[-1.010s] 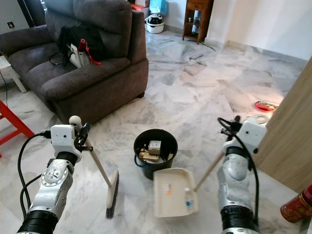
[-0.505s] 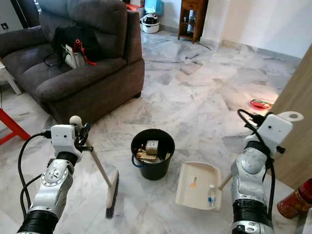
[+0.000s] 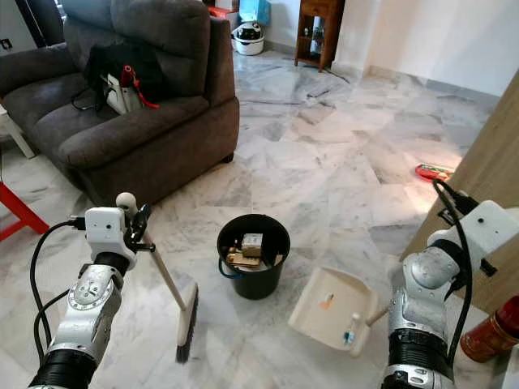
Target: Sweep floor
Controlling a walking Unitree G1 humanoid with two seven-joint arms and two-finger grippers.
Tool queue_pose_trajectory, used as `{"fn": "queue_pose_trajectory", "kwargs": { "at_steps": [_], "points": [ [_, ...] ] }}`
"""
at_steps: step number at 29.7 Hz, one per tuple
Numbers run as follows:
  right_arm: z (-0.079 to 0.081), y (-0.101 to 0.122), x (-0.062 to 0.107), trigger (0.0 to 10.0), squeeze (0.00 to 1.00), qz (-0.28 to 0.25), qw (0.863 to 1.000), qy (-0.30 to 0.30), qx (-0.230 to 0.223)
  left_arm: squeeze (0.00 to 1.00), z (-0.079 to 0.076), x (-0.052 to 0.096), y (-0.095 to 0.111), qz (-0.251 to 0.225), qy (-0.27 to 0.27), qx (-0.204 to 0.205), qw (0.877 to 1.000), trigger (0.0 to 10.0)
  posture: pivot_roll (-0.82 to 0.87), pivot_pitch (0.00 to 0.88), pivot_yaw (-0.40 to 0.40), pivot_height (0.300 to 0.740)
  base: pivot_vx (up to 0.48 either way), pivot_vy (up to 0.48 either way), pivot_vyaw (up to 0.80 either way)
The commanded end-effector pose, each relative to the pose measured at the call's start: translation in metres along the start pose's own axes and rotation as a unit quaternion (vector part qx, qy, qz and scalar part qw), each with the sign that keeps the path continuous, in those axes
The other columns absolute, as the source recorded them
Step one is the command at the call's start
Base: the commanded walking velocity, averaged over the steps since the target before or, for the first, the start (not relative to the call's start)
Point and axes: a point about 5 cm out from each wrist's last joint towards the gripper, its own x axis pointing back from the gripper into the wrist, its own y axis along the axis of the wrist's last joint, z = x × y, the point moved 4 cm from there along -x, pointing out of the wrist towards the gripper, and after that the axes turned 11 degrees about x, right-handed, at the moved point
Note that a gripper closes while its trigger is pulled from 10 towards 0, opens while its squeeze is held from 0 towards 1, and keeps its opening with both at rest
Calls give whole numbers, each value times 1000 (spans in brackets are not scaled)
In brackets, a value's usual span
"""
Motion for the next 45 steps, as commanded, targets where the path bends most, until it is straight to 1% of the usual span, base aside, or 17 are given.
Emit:
{"fn": "queue_pose_trajectory", "kwargs": {
  "at_steps": [1, 2, 8, 13, 15, 16, 17, 19, 20, 23, 25, 27, 30, 38, 39, 41, 45],
  "points": [
    [-1, 22, -4, 10000, 0, -7, 997, -28, -66, 0, -2, -3, 13, -23, -7, -1, 1000, 10000, -45, 0, 15, 740, 0, 0, 0],
    [-4, 19, -3, 10000, 0, 8, 996, -40, -82, 0, -2, -3, 12, -23, -7, -1, 1000, 10000, -45, 0, 15, 740, 0, 0, 0],
    [-16, 21, -8, 10000, 0, 4, 994, -77, -74, 0, -3, -3, 12, -22, -9, 0, 1000, 10000, -44, 0, 17, 740, 0, 0, 0],
    [-20, 20, -10, 10000, 0, 6, 994, -80, -73, 0, -4, -3, 12, -22, -11, 1, 1000, 10000, -44, 0, 17, 740, 0, 0, 0],
    [-9, 22, -11, 10000, 0, 6, 996, -38, -81, 0, -4, -3, 12, -21, -11, 1, 1000, 10000, -47, 0, 18, 740, 0, 0, 0],
    [-9, 22, -11, 10000, 0, 6, 996, -38, -81, 0, -4, -3, 12, -21, -11, 1, 1000, 10000, -47, 0, 18, 740, 0, 0, 0],
    [4, 24, -8, 10000, 0, -1, 996, 9, -85, 0, -4, -3, 12, -21, -12, 1, 1000, 10000, -48, 0, 18, 740, 0, 0, 0],
    [15, 28, -2, 10000, 0, -20, 996, 48, -73, 0, -5, -3, 12, -21, -13, 1, 1000, 10000, -48, 0, 18, 740, 0, 0, 0],
    [23, 29, 3, 10000, 0, -36, 995, 78, -50, 0, -5, -3, 12, -21, -13, 1, 1000, 10000, -48, 0, 18, 740, 0, 0, 0],
    [28, 28, 5, 10000, 0, -42, 994, 97, -28, 0, -5, -3, 12, -21, -13, 1, 1000, 10000, -48, 0, 18, 740, 0, 0, 0],
    [30, 27, 5, 10000, 0, -38, 993, 105, -32, 0, -5, -3, 12, -21, -14, 1, 1000, 10000, -48, 0, 18, 740, 0, 0, 0],
    [36, 22, 5, 10000, 0, -30, 991, 131, -20, 0, -5, -3, 12, -20, -14, 1, 1000, 10000, -48, 0, 18, 740, 0, 0, 0],
    [44, 18, 6, 10000, 0, -39, 984, 174, 17, 0, -5, -3, 12, -19, -15, 2, 1000, 10000, -48, 0, 17, 740, 0, 0, 0],
    [46, 15, 3, 10000, 0, -45, 976, 208, 49, 0, -6, -2, 10, -15, -19, 4, 1000, 10000, -51, 0, 16, 740, 0, 0, 0],
    [51, 13, 4, 10000, 0, -45, 967, 241, 63, 0, -7, -2, 9, -14, -22, 5, 1000, 10000, -50, 0, 16, 740, 0, 0, 0],
    [55, 13, 6, 10000, 0, -50, 960, 264, 73, 0, -8, -2, 9, -13, -24, 5, 1000, 10000, -51, 0, 16, 740, 0, 0, 0],
    [62, 19, 11, 10000, 0, -66, 947, 307, 65, 0, -9, -2, 9, -12, -26, 6, 1000, 10000, -52, 0, 17, 740, 0, 0, 0]
  ]
}}
